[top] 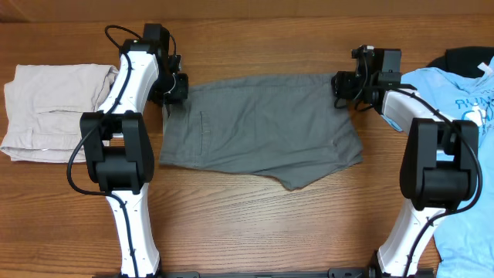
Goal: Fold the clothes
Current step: 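Move the right gripper to the top-right waistband corner and grasp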
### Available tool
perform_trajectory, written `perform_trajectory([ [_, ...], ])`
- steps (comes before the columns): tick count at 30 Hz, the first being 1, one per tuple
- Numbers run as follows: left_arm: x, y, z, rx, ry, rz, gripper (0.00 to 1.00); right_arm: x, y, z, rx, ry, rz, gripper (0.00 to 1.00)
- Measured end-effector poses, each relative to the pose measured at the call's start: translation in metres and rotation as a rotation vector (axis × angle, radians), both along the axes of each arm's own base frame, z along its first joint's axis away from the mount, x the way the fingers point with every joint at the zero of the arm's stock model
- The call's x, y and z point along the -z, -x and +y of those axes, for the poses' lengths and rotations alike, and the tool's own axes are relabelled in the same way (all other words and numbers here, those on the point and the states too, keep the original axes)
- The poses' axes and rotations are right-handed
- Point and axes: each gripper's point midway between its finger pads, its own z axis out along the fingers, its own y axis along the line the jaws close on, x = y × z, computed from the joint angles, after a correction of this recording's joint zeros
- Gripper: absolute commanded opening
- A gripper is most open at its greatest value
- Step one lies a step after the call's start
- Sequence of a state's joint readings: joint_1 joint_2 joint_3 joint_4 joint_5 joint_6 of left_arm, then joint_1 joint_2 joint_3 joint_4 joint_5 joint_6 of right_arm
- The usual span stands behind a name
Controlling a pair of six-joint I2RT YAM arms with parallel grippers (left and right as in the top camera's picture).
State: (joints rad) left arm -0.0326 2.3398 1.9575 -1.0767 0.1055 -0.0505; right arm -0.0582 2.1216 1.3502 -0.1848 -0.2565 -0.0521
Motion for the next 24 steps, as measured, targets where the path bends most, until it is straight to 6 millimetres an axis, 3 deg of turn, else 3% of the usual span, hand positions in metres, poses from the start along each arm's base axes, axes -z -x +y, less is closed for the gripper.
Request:
perform_trajectory([
  [3, 0.0, 0.0, 0.0, 0.0, 0.0, 0.0, 0.17, 0.013, 0.002, 0.0, -0.001, 0.002, 0.023, 0.56],
  [7, 0.0, 0.0, 0.0, 0.0, 0.0, 0.0, 0.16, 0.012, 0.0, 0.0, -0.004, 0.004, 0.012, 0.21],
  [11, 0.0, 0.0, 0.0, 0.0, 0.0, 0.0, 0.15, 0.012, -0.001, -0.001, 0.001, 0.003, 0.012, 0.15],
  [14, 0.0, 0.0, 0.0, 0.0, 0.0, 0.0, 0.14, 0.013, 0.0, -0.001, 0.006, 0.003, 0.017, 0.04],
  [17, 0.0, 0.0, 0.0, 0.0, 0.0, 0.0, 0.14, 0.015, 0.002, -0.001, 0.003, 0.004, 0.029, 0.04],
  [20, 0.0, 0.0, 0.0, 0.0, 0.0, 0.0, 0.15, 0.015, 0.002, -0.001, 0.0, 0.005, 0.029, 0.22],
  [24, 0.0, 0.0, 0.0, 0.0, 0.0, 0.0, 0.16, 0.017, 0.005, -0.001, 0.001, 0.005, 0.046, 0.29],
])
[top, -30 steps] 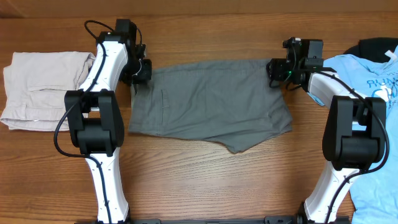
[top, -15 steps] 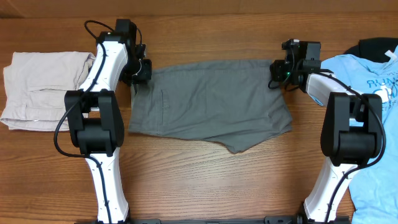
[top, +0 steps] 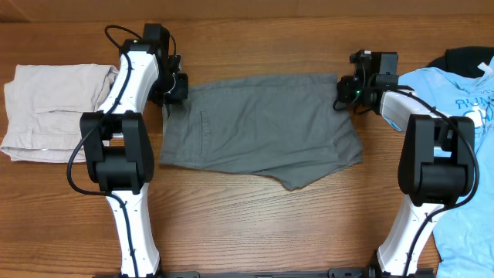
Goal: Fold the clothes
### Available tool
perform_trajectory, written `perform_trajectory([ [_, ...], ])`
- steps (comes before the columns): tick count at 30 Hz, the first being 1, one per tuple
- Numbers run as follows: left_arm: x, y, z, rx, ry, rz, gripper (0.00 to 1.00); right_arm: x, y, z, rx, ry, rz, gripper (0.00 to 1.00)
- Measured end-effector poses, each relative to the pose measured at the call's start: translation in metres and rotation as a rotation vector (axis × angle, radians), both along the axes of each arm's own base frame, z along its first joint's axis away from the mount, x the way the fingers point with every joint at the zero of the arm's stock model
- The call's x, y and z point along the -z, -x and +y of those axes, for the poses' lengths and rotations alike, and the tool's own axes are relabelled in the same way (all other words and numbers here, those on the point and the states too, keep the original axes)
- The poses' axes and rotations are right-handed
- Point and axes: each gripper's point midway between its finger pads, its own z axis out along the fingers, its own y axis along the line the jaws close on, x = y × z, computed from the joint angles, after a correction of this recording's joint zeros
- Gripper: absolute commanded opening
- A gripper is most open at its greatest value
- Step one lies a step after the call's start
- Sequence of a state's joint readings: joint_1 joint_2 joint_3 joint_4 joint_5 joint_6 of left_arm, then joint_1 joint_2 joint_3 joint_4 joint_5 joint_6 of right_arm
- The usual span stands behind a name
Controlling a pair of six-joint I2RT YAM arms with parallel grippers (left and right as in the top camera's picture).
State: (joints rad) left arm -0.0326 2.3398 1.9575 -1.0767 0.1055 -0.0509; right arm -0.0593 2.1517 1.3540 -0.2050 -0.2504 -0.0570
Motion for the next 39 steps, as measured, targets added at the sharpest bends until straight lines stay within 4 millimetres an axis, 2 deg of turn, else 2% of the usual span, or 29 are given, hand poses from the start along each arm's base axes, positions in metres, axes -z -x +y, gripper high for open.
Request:
perform_trajectory([
  [5, 0.0, 0.0, 0.0, 0.0, 0.0, 0.0, 0.18, -0.001, 0.008, 0.004, -0.06, -0.003, 0.031, 0.47],
  [9, 0.0, 0.0, 0.0, 0.0, -0.002, -0.001, 0.19, -0.005, 0.019, 0.009, -0.115, -0.093, 0.072, 0.51],
  [12, 0.0, 0.0, 0.001, -0.001, -0.005, -0.001, 0.19, -0.012, 0.023, 0.003, -0.125, -0.166, 0.083, 0.49],
  [15, 0.0, 0.0, 0.001, -0.001, -0.005, -0.001, 0.19, -0.018, 0.022, -0.011, -0.111, -0.201, 0.071, 0.42],
  [20, 0.0, -0.001, 0.001, -0.001, -0.005, -0.002, 0.19, -0.018, 0.028, -0.026, -0.086, -0.24, 0.087, 0.42],
  [34, 0.0, -0.001, 0.001, -0.001, -0.005, -0.003, 0.2, -0.02, 0.028, -0.003, -0.135, -0.255, 0.087, 0.36],
  [35, 0.0, -0.001, 0.001, -0.001, -0.005, -0.003, 0.2, -0.021, 0.027, -0.002, -0.137, -0.254, 0.084, 0.37],
  [39, 0.0, -0.001, 0.001, -0.001, -0.005, -0.003, 0.2, -0.024, 0.021, 0.0, -0.145, -0.247, 0.052, 0.56],
])
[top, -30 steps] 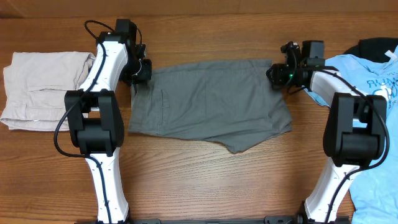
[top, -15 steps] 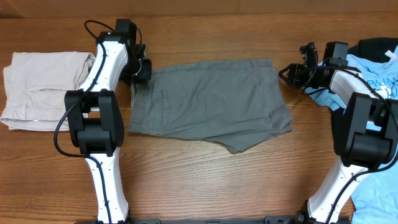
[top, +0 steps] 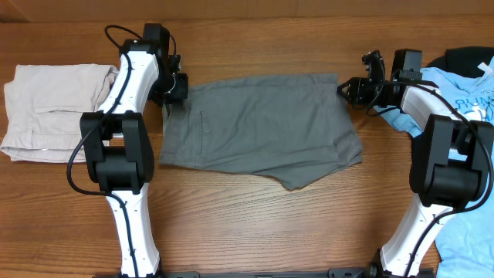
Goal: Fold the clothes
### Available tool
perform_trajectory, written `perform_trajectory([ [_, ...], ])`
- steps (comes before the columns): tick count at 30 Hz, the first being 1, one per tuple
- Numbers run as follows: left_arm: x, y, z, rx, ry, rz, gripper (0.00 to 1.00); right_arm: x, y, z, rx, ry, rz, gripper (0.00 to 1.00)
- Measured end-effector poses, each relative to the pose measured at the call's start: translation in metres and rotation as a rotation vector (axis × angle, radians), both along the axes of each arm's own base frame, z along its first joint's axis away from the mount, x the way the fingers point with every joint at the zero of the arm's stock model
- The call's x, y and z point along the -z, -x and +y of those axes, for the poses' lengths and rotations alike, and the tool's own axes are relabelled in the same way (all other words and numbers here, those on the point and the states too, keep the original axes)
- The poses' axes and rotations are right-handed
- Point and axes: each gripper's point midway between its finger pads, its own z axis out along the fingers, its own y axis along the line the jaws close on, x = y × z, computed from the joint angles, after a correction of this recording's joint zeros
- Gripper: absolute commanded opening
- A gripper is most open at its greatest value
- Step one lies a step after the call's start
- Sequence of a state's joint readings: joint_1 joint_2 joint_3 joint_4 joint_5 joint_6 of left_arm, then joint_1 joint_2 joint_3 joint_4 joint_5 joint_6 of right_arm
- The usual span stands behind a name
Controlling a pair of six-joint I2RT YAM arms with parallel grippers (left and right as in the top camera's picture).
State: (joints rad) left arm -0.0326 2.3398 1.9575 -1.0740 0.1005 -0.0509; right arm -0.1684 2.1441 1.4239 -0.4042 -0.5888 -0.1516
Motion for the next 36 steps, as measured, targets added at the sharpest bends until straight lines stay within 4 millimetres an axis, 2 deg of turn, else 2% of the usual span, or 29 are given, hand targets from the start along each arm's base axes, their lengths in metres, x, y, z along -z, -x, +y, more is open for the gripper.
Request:
perform_trajectory([
  [5, 0.0, 0.0, 0.0, 0.0, 0.0, 0.0, 0.2, -0.006, -0.012, -0.004, -0.001, 0.028, -0.067, 0.62],
  [12, 0.0, 0.0, 0.0, 0.0, 0.0, 0.0, 0.2, 0.003, -0.006, -0.003, -0.088, 0.087, -0.087, 0.65],
  [19, 0.0, 0.0, 0.0, 0.0, 0.0, 0.0, 0.2, 0.005, -0.004, 0.013, -0.24, 0.17, -0.158, 0.64],
  [25, 0.0, 0.0, 0.0, 0.0, 0.0, 0.0, 0.21, 0.015, -0.01, 0.025, -0.345, 0.323, -0.22, 0.64],
  [28, 0.0, 0.0, 0.0, 0.0, 0.0, 0.0, 0.21, 0.024, -0.016, 0.023, -0.353, 0.401, -0.229, 0.65],
  [36, 0.0, 0.0, 0.0, 0.0, 0.0, 0.0, 0.21, 0.022, -0.027, 0.014, -0.336, 0.475, -0.265, 0.69],
])
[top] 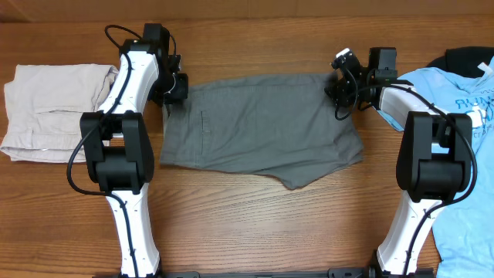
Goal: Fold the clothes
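Note:
Grey shorts [258,127] lie spread flat in the middle of the table, waistband toward the far side. My left gripper [174,87] sits at the shorts' far left corner and looks shut on the cloth there. My right gripper [337,85] is at the far right corner of the shorts. Its fingers are spread over the cloth edge, with nothing lifted.
A folded beige garment [50,108] lies at the left edge. A light blue printed shirt [463,116] and a black garment [467,58] lie at the right edge, beside the right arm. Bare wooden table [255,224] runs along the near side.
My right gripper was a little to the right of the shorts' far right corner and is now on that corner, with its wrist turned. The left gripper and the shorts have not moved.
My left gripper stayed at the shorts' far left corner throughout. My right gripper was at the far right corner at the first two moments. It then stood open and clear of the corner to the right. Now it is back on it. The shorts lie as before.

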### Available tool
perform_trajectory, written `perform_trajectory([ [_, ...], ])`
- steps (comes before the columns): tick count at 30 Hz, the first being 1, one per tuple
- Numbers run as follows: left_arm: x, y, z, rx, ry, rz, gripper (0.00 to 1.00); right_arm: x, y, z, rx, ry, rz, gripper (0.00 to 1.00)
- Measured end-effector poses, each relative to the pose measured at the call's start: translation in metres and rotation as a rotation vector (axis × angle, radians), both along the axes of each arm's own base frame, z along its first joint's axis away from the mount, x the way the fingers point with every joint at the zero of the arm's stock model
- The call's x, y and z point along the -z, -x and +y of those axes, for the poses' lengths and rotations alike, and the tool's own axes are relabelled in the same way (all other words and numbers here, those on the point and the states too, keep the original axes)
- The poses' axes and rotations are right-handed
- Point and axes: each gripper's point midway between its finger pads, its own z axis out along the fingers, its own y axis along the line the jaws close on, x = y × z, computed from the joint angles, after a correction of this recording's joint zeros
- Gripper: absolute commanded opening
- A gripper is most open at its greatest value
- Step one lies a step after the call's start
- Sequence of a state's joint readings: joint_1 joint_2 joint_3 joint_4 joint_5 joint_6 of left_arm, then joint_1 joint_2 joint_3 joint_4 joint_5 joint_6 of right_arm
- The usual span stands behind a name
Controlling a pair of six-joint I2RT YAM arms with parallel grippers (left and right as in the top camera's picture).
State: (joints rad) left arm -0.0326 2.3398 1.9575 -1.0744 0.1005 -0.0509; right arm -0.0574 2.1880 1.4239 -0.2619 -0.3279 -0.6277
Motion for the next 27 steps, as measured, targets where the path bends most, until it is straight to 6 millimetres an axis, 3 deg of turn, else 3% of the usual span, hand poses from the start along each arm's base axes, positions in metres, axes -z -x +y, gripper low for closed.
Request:
perform_trajectory([
  [9, 0.0, 0.0004, 0.0, 0.0, 0.0, 0.002, 0.21, 0.0002, -0.0006, -0.0021, 0.007, 0.01, 0.0, 0.72],
  [10, 0.0001, 0.0006, 0.0, 0.0, 0.0, 0.003, 0.21, 0.0003, -0.0006, -0.0023, 0.008, 0.011, 0.0, 0.66],
  [11, 0.0001, 0.0006, 0.0, 0.0, 0.0, 0.003, 0.21, 0.0004, -0.0002, -0.0021, 0.007, 0.011, 0.002, 0.4],
  [13, 0.0001, 0.0006, 0.0, 0.0, 0.0, 0.003, 0.2, 0.0008, 0.0006, -0.0019, 0.007, 0.01, 0.007, 0.12],
  [15, 0.0001, 0.0007, 0.0, 0.0, 0.0, 0.003, 0.2, 0.0009, 0.0008, -0.0021, 0.01, 0.009, 0.009, 0.04],
  [27, 0.0001, 0.0008, -0.0001, 0.0, 0.0, 0.003, 0.18, -0.0044, -0.0002, -0.0048, 0.102, -0.039, 0.046, 0.07],
])
